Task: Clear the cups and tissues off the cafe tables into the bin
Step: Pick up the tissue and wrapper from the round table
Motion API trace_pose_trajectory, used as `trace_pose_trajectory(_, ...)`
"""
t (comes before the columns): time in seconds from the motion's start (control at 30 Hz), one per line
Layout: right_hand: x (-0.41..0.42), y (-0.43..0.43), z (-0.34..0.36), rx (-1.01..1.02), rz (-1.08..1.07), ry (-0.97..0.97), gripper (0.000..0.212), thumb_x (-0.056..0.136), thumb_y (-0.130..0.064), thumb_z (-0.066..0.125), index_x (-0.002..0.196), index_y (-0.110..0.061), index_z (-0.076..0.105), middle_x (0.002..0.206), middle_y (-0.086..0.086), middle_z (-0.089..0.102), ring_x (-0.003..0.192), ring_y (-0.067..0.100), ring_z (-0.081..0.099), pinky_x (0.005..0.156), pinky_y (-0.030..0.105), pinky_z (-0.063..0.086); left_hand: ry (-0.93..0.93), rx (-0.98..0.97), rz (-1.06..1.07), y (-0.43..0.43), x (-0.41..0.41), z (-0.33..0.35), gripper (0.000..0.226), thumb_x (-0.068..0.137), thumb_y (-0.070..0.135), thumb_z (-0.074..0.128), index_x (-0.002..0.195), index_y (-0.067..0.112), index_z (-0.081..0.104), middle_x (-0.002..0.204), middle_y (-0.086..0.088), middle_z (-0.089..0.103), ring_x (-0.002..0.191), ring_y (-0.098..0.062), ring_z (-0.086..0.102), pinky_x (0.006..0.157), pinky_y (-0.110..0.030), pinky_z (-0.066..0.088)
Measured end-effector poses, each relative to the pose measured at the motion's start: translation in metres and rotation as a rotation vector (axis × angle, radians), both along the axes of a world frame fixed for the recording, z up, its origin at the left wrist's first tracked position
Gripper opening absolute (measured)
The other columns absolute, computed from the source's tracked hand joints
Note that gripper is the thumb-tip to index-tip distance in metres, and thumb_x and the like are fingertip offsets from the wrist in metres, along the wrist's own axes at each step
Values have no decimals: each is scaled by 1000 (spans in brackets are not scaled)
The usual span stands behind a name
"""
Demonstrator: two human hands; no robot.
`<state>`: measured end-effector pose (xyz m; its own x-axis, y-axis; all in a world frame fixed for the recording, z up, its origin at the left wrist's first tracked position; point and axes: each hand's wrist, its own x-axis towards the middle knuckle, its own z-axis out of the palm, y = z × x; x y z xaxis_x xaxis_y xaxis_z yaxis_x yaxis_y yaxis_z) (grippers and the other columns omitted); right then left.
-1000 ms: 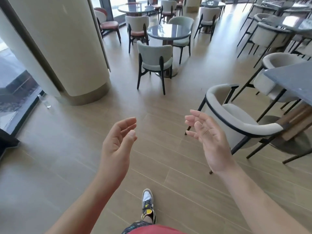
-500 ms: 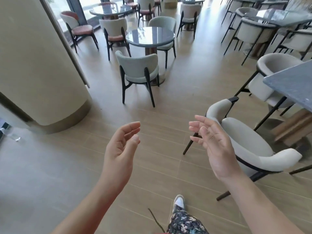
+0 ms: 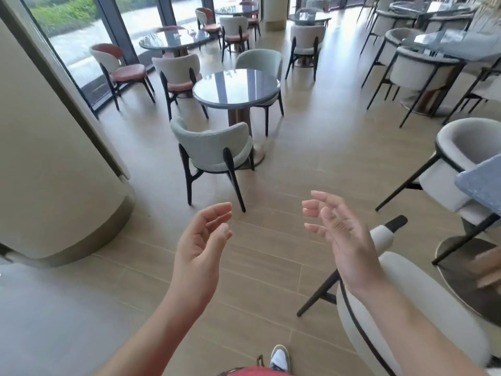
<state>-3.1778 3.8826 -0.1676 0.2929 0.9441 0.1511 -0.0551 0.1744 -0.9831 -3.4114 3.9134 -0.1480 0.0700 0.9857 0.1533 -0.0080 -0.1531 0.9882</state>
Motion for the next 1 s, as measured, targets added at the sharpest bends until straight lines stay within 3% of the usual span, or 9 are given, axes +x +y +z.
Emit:
trace_pose_trajectory(0.23, 58, 119, 6, 16, 1, -40, 51, 90, -53, 62, 130, -22, 66, 123, 6, 72, 124, 25, 65, 105, 61, 50, -27, 4, -12, 127, 56, 2, 34, 91, 22, 55, 121, 17, 67, 120, 5, 73, 124, -14, 64, 107, -54, 50)
trace_pose_trajectory(0.5, 107, 278, -10, -40, -91, -43, 67, 78, -76, 71, 126, -29, 70, 123, 7, 72, 122, 25, 66, 104, 61, 50, -27, 4, -52, 312, 108, -22, 32, 91, 21, 55, 120, 18, 68, 121, 6, 73, 123, -12, 64, 105, -55, 51)
trace_pose_trajectory(0.77, 159, 463, 17, -7, -235, -32, 62, 80, -75, 71, 124, -31, 71, 124, 8, 72, 123, 26, 66, 104, 61, 51, -21, 49, -176, 518, 165, -2, 29, 94, 22, 54, 119, 19, 68, 122, 6, 72, 123, -13, 63, 107, -54, 49)
trace_pose_trajectory(1.0, 201, 562, 13, -29, -300, -8, 62, 79, -78, 70, 123, -35, 71, 125, 6, 72, 123, 24, 66, 103, 57, 52, -7, 21, -305, 644, 229, 5, 30, 93, 24, 55, 119, 23, 69, 123, 5, 72, 123, -13, 63, 108, -54, 48)
